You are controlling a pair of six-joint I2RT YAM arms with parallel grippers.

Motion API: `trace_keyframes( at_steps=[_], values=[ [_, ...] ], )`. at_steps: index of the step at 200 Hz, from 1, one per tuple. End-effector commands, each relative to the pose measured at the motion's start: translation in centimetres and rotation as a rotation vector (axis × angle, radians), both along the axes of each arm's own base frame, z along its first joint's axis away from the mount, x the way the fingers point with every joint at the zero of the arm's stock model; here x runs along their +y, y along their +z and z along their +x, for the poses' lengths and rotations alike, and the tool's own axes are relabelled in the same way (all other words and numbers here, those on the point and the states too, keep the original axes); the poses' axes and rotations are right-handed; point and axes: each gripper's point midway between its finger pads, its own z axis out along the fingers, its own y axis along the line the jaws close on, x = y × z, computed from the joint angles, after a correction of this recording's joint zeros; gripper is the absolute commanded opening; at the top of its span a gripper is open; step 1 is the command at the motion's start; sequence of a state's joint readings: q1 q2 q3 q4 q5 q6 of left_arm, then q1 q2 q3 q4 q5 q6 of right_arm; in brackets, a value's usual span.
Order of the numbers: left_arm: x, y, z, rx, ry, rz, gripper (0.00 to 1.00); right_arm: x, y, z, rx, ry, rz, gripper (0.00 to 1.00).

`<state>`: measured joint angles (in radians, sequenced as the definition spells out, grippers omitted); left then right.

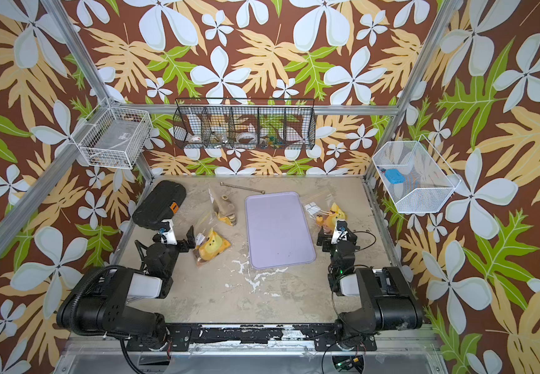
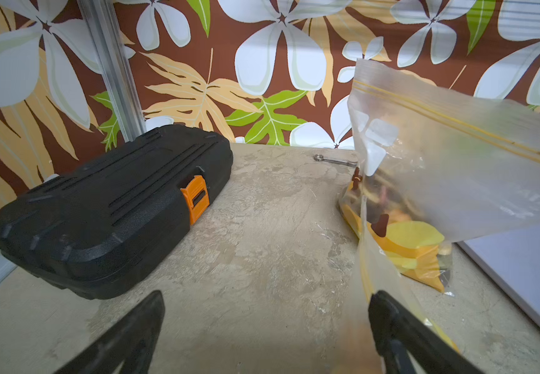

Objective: Pour cookies out of the ziploc bag
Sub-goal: Pick up the ziploc bag from the center of the board.

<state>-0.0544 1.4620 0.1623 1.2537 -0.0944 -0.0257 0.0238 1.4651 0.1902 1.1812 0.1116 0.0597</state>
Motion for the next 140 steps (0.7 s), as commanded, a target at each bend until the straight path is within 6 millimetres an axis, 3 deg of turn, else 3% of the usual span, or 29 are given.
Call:
trace_keyframes(
  at_steps=[1, 140],
  values=[
    [-0.08, 0.97, 0.02, -0.040, -0.003, -0.004, 1.00, -0.09, 0.63, 0.17, -0.024, -0.006, 0.000, 1.00],
    [0.01, 0.98, 0.01, -0.040, 0.001, -0.009, 1.00, 0.02, 0.61, 0.29, -0.020, -0.002, -0.005, 1.00]
  ],
)
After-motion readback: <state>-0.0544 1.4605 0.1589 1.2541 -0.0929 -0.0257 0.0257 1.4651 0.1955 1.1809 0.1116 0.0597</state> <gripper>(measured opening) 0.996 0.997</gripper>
